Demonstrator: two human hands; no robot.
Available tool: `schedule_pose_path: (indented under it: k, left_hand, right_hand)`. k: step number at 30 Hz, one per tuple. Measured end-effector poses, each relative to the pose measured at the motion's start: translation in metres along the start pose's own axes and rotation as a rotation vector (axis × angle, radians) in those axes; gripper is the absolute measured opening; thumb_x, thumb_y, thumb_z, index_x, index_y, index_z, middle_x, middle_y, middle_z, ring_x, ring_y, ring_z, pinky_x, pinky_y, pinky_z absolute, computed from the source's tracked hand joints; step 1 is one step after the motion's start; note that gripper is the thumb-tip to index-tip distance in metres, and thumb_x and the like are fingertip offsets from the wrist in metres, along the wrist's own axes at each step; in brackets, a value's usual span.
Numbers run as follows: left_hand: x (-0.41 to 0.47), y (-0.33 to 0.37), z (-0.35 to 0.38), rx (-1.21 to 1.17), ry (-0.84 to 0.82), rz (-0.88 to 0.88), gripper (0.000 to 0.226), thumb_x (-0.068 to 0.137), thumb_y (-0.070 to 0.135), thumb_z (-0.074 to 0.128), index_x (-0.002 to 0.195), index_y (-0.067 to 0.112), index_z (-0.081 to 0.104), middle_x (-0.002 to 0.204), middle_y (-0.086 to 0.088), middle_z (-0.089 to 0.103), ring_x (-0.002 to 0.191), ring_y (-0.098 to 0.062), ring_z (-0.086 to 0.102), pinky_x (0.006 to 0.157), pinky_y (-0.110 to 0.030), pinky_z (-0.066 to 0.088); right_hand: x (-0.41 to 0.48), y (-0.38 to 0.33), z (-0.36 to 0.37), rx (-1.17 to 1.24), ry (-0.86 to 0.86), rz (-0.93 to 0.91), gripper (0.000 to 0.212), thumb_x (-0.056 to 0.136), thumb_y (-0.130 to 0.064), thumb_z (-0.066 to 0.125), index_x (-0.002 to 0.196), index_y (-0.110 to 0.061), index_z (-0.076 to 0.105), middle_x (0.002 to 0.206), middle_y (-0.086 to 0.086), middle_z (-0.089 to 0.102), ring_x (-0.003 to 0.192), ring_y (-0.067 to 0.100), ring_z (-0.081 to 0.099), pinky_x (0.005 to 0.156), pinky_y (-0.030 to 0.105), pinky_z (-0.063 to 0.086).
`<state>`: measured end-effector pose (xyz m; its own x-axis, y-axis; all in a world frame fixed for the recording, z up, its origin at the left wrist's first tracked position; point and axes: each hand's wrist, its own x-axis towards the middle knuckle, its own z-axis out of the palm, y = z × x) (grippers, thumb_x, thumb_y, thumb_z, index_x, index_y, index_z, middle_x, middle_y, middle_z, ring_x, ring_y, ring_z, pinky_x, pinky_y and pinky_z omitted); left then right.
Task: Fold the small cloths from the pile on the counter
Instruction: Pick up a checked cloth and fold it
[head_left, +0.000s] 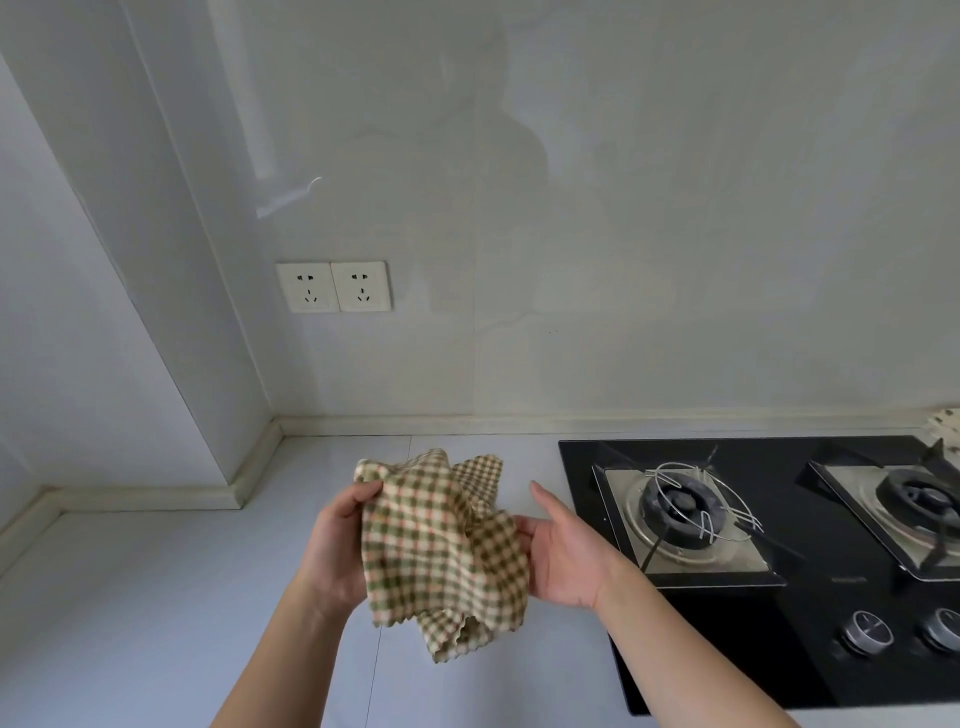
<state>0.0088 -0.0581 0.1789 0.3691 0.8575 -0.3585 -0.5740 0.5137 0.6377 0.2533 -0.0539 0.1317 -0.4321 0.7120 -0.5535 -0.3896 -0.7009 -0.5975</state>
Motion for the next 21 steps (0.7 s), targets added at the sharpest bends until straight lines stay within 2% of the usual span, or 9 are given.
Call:
schedule_pose_path:
  k: [2, 4, 7, 9, 11, 13, 16, 19, 21]
  left_hand:
    - [0.001, -0.001, -0.002, 0.006, -0.018, -0.004, 0.094, 0.026, 0.019, 0.093, 0.112, -0.003, 0.063, 0.108, -0.024, 0.068, 0.088, -0.038, 0.069, 0.078, -0.05, 0.052]
    - [0.0, -0.001, -0.003, 0.002, -0.04, 0.013, 0.081, 0.026, 0.02, 0.093, 0.101, -0.003, 0.072, 0.106, -0.023, 0.068, 0.088, -0.038, 0.07, 0.075, -0.05, 0.054]
    - [-0.003, -0.001, -0.002, -0.008, -0.066, 0.029, 0.072, 0.026, 0.019, 0.092, 0.092, -0.003, 0.075, 0.101, -0.023, 0.07, 0.086, -0.038, 0.07, 0.067, -0.049, 0.058]
    - [-0.003, 0.001, -0.004, -0.011, -0.056, 0.021, 0.074, 0.026, 0.019, 0.092, 0.095, -0.004, 0.074, 0.102, -0.023, 0.069, 0.086, -0.039, 0.07, 0.07, -0.05, 0.058]
    - [-0.004, 0.003, -0.006, 0.019, 0.005, 0.01, 0.075, 0.035, 0.022, 0.089, 0.102, -0.003, 0.069, 0.105, -0.024, 0.068, 0.089, -0.039, 0.068, 0.078, -0.05, 0.053]
    - [-0.002, 0.005, -0.011, 0.094, 0.129, 0.012, 0.055, 0.063, 0.025, 0.074, 0.11, -0.001, 0.063, 0.107, -0.022, 0.069, 0.097, -0.039, 0.064, 0.084, -0.049, 0.048]
    - [0.0, 0.006, -0.02, 0.348, 0.314, 0.081, 0.025, 0.093, 0.017, 0.054, 0.112, 0.001, 0.059, 0.11, -0.019, 0.069, 0.103, -0.033, 0.064, 0.083, -0.043, 0.05]
    - [0.001, 0.005, -0.034, 0.61, 0.427, 0.129, 0.019, 0.093, 0.016, 0.06, 0.106, 0.003, 0.063, 0.106, -0.016, 0.071, 0.097, -0.03, 0.067, 0.082, -0.042, 0.053]
    - [0.001, 0.004, -0.04, 0.696, 0.509, 0.182, 0.018, 0.089, 0.017, 0.067, 0.102, 0.005, 0.065, 0.1, -0.014, 0.072, 0.092, -0.029, 0.068, 0.078, -0.039, 0.054]
  right_hand:
    - [0.0, 0.001, 0.003, -0.013, -0.029, 0.082, 0.081, 0.085, -0.065, 0.053, 0.13, 0.002, 0.055, 0.125, 0.018, 0.063, 0.119, 0.031, 0.058, 0.104, 0.043, 0.041]
    - [0.0, 0.003, 0.006, -0.058, -0.019, 0.16, 0.08, 0.084, -0.064, 0.055, 0.128, 0.003, 0.058, 0.128, 0.02, 0.062, 0.121, 0.033, 0.058, 0.107, 0.044, 0.041]
    - [0.0, 0.008, 0.008, -0.056, 0.022, 0.199, 0.067, 0.077, -0.041, 0.076, 0.127, 0.001, 0.061, 0.126, 0.02, 0.063, 0.113, 0.033, 0.062, 0.099, 0.045, 0.047]
    - [0.001, 0.008, 0.009, -0.043, -0.027, 0.115, 0.055, 0.084, -0.027, 0.072, 0.13, -0.001, 0.058, 0.129, 0.019, 0.062, 0.116, 0.033, 0.06, 0.102, 0.045, 0.046]
    - [0.004, 0.005, 0.006, -0.016, -0.084, -0.031, 0.046, 0.085, -0.019, 0.07, 0.127, -0.002, 0.06, 0.127, 0.017, 0.064, 0.116, 0.03, 0.062, 0.099, 0.044, 0.047]
    - [0.002, 0.001, 0.003, 0.048, -0.119, -0.102, 0.042, 0.074, -0.012, 0.08, 0.112, 0.0, 0.068, 0.118, 0.018, 0.068, 0.106, 0.029, 0.067, 0.094, 0.043, 0.05]
    - [-0.001, -0.007, 0.001, -0.017, -0.05, -0.079, 0.017, 0.081, -0.014, 0.07, 0.091, -0.001, 0.074, 0.105, 0.017, 0.071, 0.093, 0.028, 0.071, 0.09, 0.043, 0.051]
    - [-0.001, -0.012, 0.0, -0.192, 0.054, -0.16, 0.015, 0.088, -0.013, 0.062, 0.098, -0.003, 0.068, 0.095, 0.009, 0.074, 0.086, 0.019, 0.07, 0.078, 0.035, 0.052]
    - [-0.001, -0.016, 0.0, -0.233, 0.093, -0.266, 0.015, 0.093, -0.012, 0.059, 0.104, -0.003, 0.065, 0.093, 0.007, 0.073, 0.086, 0.017, 0.069, 0.075, 0.032, 0.052]
